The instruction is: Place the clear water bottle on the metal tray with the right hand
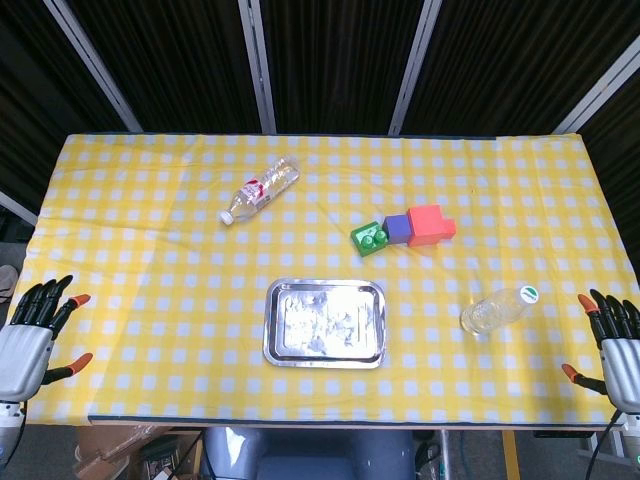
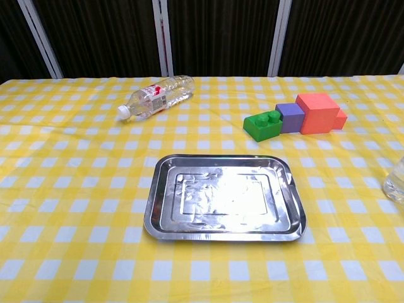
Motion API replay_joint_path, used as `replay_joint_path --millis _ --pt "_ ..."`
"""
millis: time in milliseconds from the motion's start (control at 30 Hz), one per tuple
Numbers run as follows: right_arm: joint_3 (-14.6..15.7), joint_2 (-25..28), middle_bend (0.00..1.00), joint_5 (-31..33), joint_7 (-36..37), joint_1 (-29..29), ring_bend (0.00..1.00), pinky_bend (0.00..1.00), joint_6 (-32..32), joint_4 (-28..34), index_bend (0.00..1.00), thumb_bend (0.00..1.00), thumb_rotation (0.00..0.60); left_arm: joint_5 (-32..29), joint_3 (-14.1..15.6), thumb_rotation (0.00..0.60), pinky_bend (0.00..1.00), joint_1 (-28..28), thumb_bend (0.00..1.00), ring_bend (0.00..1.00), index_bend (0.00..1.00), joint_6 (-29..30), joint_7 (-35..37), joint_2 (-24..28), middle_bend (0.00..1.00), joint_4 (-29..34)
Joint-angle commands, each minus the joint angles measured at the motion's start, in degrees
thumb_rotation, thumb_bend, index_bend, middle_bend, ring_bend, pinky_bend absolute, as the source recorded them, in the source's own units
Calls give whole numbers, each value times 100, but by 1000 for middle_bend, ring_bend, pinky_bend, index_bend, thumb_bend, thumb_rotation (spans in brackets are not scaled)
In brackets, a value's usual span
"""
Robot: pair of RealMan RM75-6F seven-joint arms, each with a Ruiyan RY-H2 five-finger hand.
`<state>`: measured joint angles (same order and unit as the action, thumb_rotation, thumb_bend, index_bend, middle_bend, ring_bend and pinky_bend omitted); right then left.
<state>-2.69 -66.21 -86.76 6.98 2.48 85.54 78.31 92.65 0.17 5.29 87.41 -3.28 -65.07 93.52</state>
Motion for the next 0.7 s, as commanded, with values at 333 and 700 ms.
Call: replay_joint_path --millis 333,700 --pt "18 72 61 -8 60 -56 0 0 63 37 86 145 600 117 45 600 0 11 187 0 201 0 -178 -53 0 79" --pt "39 160 62 -27 51 -69 0 0 53 170 86 146 600 -128 -75 600 0 20 186 0 201 -22 44 -6 0 -10"
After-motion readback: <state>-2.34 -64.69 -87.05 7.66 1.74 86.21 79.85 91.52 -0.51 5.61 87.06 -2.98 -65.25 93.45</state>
